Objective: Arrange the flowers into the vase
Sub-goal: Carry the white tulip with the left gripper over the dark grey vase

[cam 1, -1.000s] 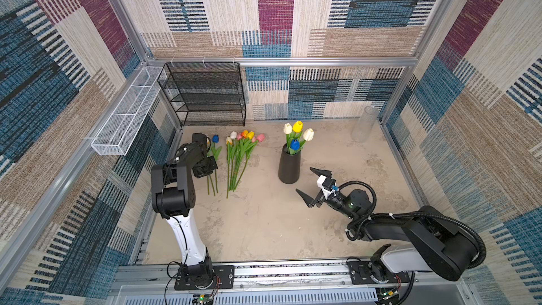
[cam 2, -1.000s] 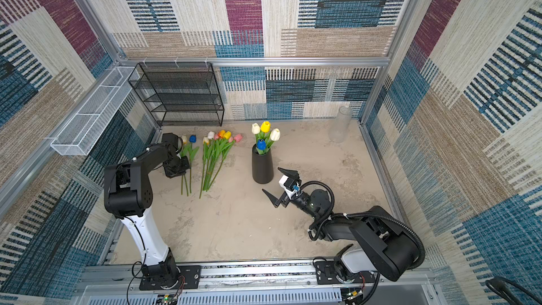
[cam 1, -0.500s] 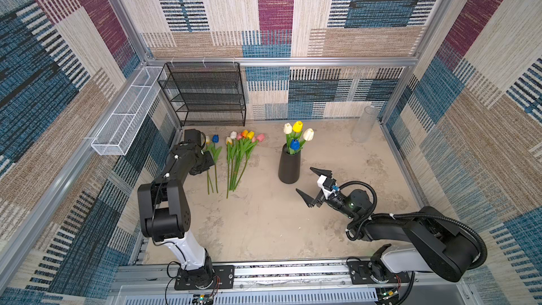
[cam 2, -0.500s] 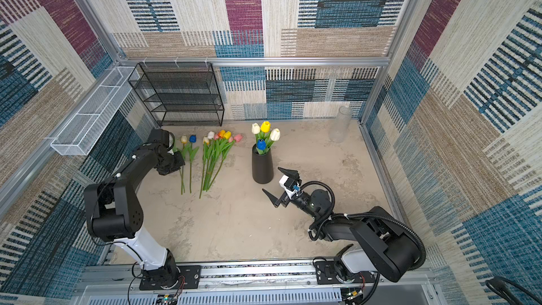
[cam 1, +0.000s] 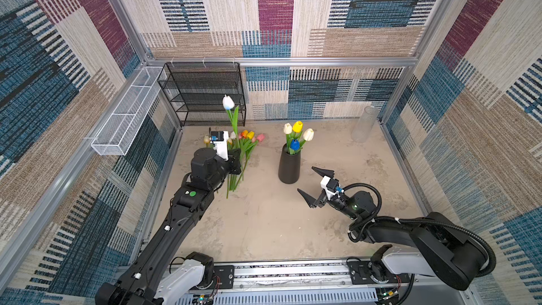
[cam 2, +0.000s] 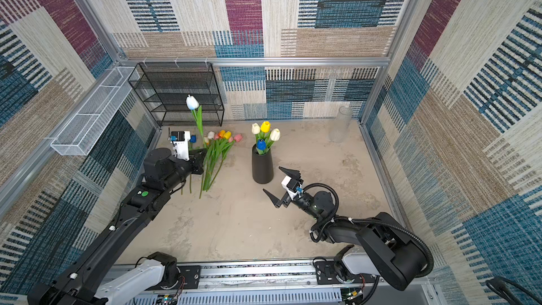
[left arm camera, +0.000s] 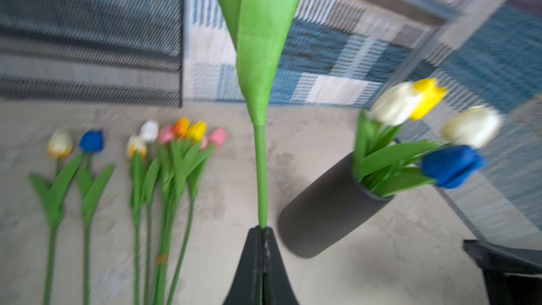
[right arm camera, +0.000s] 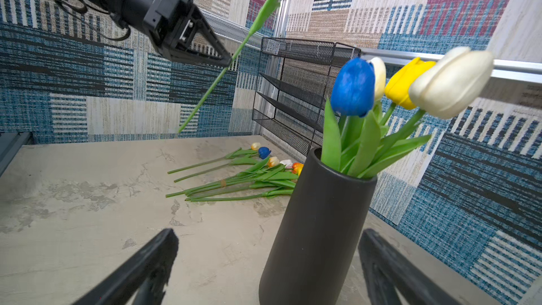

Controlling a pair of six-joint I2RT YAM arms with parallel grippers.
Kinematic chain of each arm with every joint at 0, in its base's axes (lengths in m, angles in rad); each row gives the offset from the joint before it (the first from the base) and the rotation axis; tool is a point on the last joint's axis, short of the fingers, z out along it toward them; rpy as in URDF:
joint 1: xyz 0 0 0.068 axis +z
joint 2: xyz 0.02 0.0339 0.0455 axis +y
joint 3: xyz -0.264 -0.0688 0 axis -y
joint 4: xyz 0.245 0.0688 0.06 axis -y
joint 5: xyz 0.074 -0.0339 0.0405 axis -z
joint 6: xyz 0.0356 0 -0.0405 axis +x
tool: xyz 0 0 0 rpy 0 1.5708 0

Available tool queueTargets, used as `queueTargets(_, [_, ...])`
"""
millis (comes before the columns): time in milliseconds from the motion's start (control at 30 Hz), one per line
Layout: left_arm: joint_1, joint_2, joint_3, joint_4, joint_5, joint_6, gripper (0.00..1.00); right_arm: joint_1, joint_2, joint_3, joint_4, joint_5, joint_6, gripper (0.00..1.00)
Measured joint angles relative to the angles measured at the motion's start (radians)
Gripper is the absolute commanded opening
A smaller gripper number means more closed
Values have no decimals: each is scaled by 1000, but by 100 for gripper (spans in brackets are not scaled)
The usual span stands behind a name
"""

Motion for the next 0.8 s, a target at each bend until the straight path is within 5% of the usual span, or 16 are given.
queueTargets(233, [-197,204,53,479,102,143,0,0,-55,-26,-3,9,0,100])
queueTargets(500, [-217,459,146,799,148,154,0,0,-76,-35,-5,13,0,100])
queueTargets(800, [-219,569,126,916,124,143,0,0,-86,-36,-11,13,0,100])
